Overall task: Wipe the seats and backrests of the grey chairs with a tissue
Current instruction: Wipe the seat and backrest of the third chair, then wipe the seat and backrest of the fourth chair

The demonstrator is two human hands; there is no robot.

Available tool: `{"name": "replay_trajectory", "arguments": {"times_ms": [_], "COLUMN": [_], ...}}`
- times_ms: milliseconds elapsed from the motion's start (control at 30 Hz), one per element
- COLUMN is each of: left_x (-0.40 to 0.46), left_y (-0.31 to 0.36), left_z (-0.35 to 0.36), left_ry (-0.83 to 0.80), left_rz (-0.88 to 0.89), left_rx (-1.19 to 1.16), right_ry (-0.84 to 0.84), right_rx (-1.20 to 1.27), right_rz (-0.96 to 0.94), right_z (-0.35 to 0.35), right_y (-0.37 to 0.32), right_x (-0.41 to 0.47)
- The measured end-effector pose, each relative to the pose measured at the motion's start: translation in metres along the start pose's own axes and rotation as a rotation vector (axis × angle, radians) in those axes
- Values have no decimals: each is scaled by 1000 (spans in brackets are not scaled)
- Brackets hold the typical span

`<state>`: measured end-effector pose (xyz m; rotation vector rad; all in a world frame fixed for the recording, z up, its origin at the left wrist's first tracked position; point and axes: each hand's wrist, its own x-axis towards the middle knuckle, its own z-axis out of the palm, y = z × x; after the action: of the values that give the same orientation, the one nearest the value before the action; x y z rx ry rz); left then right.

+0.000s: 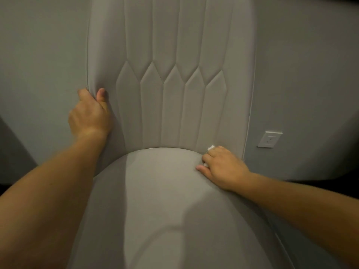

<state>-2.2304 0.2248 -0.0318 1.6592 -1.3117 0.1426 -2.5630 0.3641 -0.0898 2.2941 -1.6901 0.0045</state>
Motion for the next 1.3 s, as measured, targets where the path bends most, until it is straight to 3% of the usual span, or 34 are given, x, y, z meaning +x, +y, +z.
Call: {"name": "replay_trajectory", "arguments": {"times_ms": [100,200,467,767,867,933,1033,1100,1167,1300], "left_x": [0,-1,-2,-44,-81,-110,-138,-144,-149,-150], "left_y": [1,2,9,33,47,58,73,82,88,98], "left_z": [-1,-3,-25,-52,-57,-61,-69,-79,-93,-137], "left_ry": [-2,-15,-152,-288,-379,-503,-627,-730,-839,-953], "left_rz": [0,-8,52,-19,117,346,684,692,589,552], "left_rx": [4,0,99,271,385,509,513,510,534,618], "right_ry": [-14,13,5,45,13,-29,-167,-258,-321,-399], "right_rx": [290,407,455,490,468,452,438,444,452,526], "right_rz": [278,391,378,433,419,404,394,391,407,436], "right_z": [9,16,9,10,7,0,-18,-34,-54,-102], "right_y": [-24,-34,-37,-48,-56,-58,-55,-49,-41,-28], "right_x": [8,7,2,-5,-9,-11,-14,-15,-19,-36]}}
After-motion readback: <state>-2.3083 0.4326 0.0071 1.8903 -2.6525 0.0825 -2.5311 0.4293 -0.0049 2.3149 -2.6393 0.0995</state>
